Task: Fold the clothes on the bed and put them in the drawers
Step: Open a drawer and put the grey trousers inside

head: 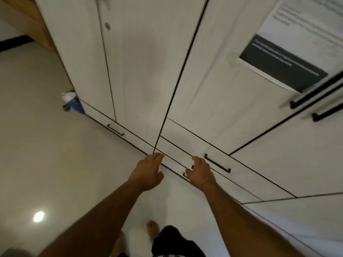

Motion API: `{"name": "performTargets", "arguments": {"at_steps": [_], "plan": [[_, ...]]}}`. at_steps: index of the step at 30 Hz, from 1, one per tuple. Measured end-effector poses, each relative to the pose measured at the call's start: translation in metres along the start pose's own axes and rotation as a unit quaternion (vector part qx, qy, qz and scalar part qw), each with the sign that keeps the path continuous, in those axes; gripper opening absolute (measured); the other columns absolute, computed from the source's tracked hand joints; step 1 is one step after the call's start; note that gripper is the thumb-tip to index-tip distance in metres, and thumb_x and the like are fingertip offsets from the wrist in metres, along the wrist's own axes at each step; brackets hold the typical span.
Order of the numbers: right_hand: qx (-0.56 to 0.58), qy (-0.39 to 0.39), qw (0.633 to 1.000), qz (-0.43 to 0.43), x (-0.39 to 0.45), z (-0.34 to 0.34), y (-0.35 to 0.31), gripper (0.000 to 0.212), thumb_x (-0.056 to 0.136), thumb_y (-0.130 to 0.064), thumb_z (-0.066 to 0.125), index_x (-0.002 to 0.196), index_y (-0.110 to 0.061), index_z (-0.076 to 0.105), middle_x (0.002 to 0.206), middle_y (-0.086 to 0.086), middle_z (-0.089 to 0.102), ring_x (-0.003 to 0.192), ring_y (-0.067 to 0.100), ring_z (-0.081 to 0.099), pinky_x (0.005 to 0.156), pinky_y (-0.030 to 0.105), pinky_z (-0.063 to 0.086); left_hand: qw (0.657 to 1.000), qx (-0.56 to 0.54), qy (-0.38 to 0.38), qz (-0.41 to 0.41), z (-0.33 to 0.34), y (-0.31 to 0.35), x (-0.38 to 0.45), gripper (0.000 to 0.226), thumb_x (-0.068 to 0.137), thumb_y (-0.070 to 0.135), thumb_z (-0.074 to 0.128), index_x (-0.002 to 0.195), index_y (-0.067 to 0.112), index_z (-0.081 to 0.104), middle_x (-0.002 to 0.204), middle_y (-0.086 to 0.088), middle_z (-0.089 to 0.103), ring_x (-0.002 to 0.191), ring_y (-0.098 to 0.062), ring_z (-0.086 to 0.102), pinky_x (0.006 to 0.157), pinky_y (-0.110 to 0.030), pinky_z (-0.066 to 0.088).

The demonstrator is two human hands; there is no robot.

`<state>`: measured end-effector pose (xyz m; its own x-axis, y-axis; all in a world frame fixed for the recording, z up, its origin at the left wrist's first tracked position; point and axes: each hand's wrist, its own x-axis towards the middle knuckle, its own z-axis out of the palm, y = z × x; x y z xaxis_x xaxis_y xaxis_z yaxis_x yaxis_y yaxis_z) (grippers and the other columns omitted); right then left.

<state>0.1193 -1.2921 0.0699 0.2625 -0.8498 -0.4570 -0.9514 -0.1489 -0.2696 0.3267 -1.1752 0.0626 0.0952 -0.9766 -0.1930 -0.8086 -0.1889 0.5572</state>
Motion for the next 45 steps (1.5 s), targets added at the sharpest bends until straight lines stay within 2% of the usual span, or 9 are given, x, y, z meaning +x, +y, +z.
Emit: {"name": "performTargets", "arguments": {"at_steps": [6, 11, 19, 26, 30, 32, 37, 42, 45], "plan": [[0.033, -0.002, 0.995, 0.098, 0.003, -0.008, 0.058, 0.067, 0.096, -0.041, 0.062, 0.154, -0.020, 0.036, 0.157, 0.008, 0.038, 0.142, 0.032, 0.039, 0.112, 0.051, 0.040, 0.992, 0.048, -0.073, 0.092, 0.006, 0.045, 0.050, 0.072, 0.098, 0.033, 0.056, 0.163, 0.019, 0.028, 0.165, -0.002, 0.034, 0.152, -0.021, 0.030, 0.122, -0.043, 0.031], [0.061, -0.017, 0.991, 0.117, 0.040, -0.015, 0.088, 0.068, 0.095, -0.038, 0.063, 0.154, -0.017, 0.037, 0.156, 0.010, 0.042, 0.142, 0.033, 0.041, 0.114, 0.050, 0.040, 0.984, 0.082, -0.136, 0.080, 0.029, 0.080, 0.092, 0.073, 0.097, 0.035, 0.056, 0.162, 0.018, 0.027, 0.164, -0.005, 0.034, 0.150, -0.025, 0.032, 0.120, -0.046, 0.033], [-0.021, -0.067, 0.993, 0.092, 0.117, -0.033, 0.140, 0.075, 0.095, -0.041, 0.063, 0.155, -0.010, 0.030, 0.157, 0.014, 0.037, 0.141, 0.035, 0.039, 0.108, 0.049, 0.042, 0.961, 0.153, -0.222, 0.063, 0.055, 0.137, 0.164, 0.067, 0.096, 0.035, 0.059, 0.156, 0.014, 0.036, 0.154, -0.012, 0.044, 0.140, -0.032, 0.041, 0.112, -0.051, 0.040], [0.022, -0.160, 0.979, 0.121, 0.159, -0.021, 0.155, 0.081, 0.100, -0.041, 0.059, 0.160, -0.003, 0.020, 0.165, 0.018, 0.028, 0.150, 0.036, 0.032, 0.121, 0.042, 0.032, 0.958, 0.159, -0.225, 0.074, 0.068, 0.138, 0.190, 0.072, 0.096, 0.038, 0.058, 0.159, 0.016, 0.031, 0.159, -0.011, 0.040, 0.144, -0.031, 0.039, 0.114, -0.048, 0.039], [-0.029, -0.198, 0.975, 0.091, 0.169, -0.002, 0.158, 0.095, 0.102, -0.048, 0.055, 0.161, 0.002, 0.002, 0.171, 0.018, 0.006, 0.158, 0.032, 0.010, 0.128, 0.039, 0.012, 0.957, 0.164, -0.227, 0.082, 0.070, 0.132, 0.189, 0.074, 0.097, 0.039, 0.058, 0.161, 0.016, 0.028, 0.161, -0.010, 0.038, 0.145, -0.030, 0.038, 0.116, -0.048, 0.038], [-0.030, -0.192, 0.977, 0.090, 0.175, 0.004, 0.157, 0.096, 0.101, -0.050, 0.056, 0.161, 0.003, 0.003, 0.171, 0.019, 0.007, 0.158, 0.033, 0.008, 0.127, 0.040, 0.010, 0.957, 0.167, -0.223, 0.079, 0.070, 0.125, 0.185, 0.073, 0.099, 0.040, 0.056, 0.162, 0.016, 0.027, 0.163, -0.009, 0.037, 0.147, -0.029, 0.036, 0.117, -0.048, 0.037], [-0.037, -0.164, 0.982, 0.082, 0.180, 0.010, 0.162, 0.086, 0.098, -0.053, 0.057, 0.157, 0.002, 0.027, 0.164, 0.021, 0.025, 0.150, 0.038, 0.028, 0.122, 0.040, 0.023, 0.958, 0.183, -0.205, 0.082, 0.073, 0.113, 0.167, 0.071, 0.100, 0.042, 0.054, 0.161, 0.016, 0.028, 0.164, -0.008, 0.035, 0.149, -0.027, 0.032, 0.116, -0.046, 0.035], [0.023, -0.157, 0.980, 0.118, 0.168, 0.022, 0.159, 0.106, 0.085, -0.056, 0.071, 0.161, -0.004, 0.017, 0.164, 0.018, 0.028, 0.149, 0.039, 0.028, 0.118, 0.047, 0.035, 0.956, 0.215, -0.166, 0.109, 0.069, 0.102, 0.160, 0.073, 0.101, 0.042, 0.052, 0.162, 0.018, 0.022, 0.169, -0.009, 0.023, 0.155, -0.028, 0.022, 0.121, -0.048, 0.030], [0.063, -0.151, 0.977, 0.136, 0.159, 0.030, 0.163, 0.100, 0.085, -0.051, 0.072, 0.160, -0.008, 0.022, 0.160, 0.019, 0.036, 0.146, 0.039, 0.036, 0.115, 0.047, 0.040, 0.958, 0.221, -0.161, 0.084, 0.068, 0.099, 0.159, 0.080, 0.101, 0.044, 0.052, 0.165, 0.020, 0.010, 0.173, -0.010, 0.006, 0.159, -0.029, 0.009, 0.126, -0.049, 0.024]]}}
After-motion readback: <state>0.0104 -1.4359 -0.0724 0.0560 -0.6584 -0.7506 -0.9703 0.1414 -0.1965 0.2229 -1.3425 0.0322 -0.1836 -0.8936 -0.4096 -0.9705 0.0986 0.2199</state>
